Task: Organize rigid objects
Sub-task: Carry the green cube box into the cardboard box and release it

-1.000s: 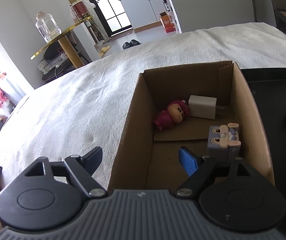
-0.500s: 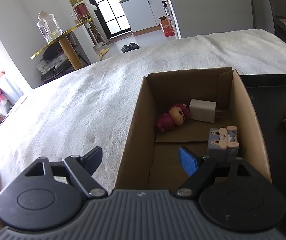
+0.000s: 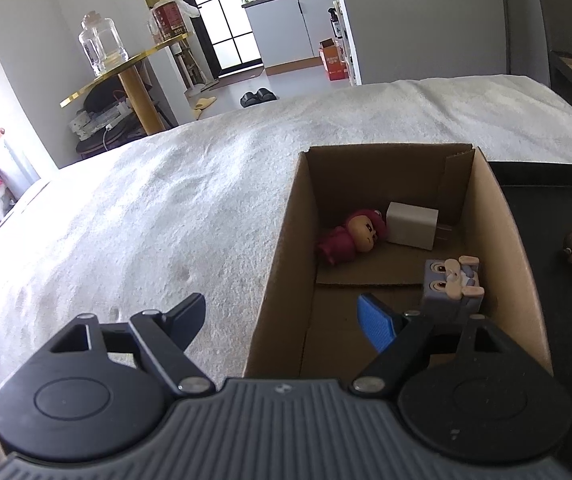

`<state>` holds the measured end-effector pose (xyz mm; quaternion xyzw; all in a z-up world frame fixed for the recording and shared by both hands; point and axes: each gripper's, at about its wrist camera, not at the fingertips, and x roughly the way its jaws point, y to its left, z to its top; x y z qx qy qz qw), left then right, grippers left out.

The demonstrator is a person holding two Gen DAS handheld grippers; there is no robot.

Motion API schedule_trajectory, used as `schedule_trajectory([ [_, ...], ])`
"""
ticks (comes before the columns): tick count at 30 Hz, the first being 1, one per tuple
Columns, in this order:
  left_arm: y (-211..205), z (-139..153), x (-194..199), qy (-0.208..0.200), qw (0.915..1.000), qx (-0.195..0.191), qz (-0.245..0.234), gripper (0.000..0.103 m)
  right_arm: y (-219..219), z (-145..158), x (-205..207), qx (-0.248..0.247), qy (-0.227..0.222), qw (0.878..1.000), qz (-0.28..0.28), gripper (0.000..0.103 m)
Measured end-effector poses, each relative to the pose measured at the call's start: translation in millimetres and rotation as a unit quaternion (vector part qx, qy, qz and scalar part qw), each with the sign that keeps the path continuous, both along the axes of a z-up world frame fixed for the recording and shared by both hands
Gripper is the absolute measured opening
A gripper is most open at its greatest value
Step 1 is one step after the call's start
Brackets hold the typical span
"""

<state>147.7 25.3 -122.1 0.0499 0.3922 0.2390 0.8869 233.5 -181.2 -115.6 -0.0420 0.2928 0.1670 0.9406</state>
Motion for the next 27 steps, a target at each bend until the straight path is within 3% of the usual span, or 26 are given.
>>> schedule_trajectory([
  [5,6.0,-3.4,-1.8,-0.004,0.9999,-0.010,-0.002,0.076,14.9,5.0,-5.9,0.008,-0.012,1.000,0.025,0.057],
  [8,8.9,-5.4,-1.5,-0.005,0.9998,-0.019,-0.002,0.067,23.9,6.8,-8.2,0.016,-0.019,0.999,0.040,0.057],
  [11,11.5,-7.9,-2.1,-0.005,0.9996,-0.027,-0.005,0.056,31.0,8.6,-8.6,0.030,-0.021,0.998,0.054,0.057],
  [16,18.6,-11.7,-4.0,-0.004,0.9990,-0.044,0.000,0.023,41.8,12.2,-13.1,0.052,-0.030,0.995,0.082,0.057],
  [18,20.3,-11.7,-6.0,-0.008,0.9991,-0.041,0.004,0.018,45.8,13.3,-14.6,0.063,-0.030,0.993,0.092,0.057],
  [27,25.2,-11.5,-9.3,-0.018,0.9985,-0.051,0.000,0.015,67.1,15.0,-20.1,0.077,-0.026,0.989,0.125,0.057],
])
